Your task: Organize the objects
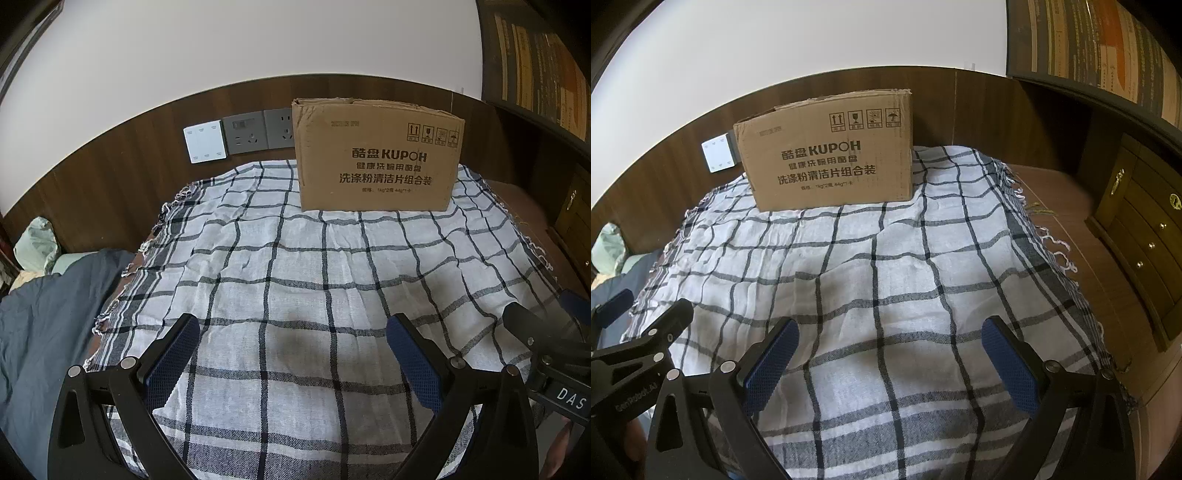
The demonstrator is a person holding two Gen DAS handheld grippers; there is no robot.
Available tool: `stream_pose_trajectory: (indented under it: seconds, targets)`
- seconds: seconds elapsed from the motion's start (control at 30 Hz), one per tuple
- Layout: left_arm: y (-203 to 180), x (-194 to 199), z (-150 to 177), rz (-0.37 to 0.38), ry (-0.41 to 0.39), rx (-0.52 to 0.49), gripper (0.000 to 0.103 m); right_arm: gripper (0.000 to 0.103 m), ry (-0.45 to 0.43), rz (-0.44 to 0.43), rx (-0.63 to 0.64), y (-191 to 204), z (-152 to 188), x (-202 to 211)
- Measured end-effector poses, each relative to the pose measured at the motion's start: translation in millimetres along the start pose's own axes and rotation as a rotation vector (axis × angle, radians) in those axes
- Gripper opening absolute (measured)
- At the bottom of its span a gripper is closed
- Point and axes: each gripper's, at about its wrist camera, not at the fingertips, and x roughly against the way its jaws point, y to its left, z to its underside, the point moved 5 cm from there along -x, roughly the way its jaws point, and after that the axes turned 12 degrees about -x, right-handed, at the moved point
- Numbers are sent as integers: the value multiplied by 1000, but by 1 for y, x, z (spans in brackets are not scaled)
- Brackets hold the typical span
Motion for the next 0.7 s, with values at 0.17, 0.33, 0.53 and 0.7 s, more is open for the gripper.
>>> stream_pose_trajectory:
  seconds: [0.17, 0.33, 0.53, 0.7]
  targets:
    - [0, -1, 0, 5, 6, 4, 103, 100, 3, 1, -2, 0, 0, 0]
    - [-1, -2, 1, 16, 16, 12, 103, 100, 2, 1, -3, 0, 0, -1]
    - [-3, -4, 2, 21, 32, 12, 103, 100, 3, 4, -6, -1, 0, -1]
    - [-4, -4, 3, 24, 31, 14, 103, 100, 2, 6, -7, -3, 0, -2]
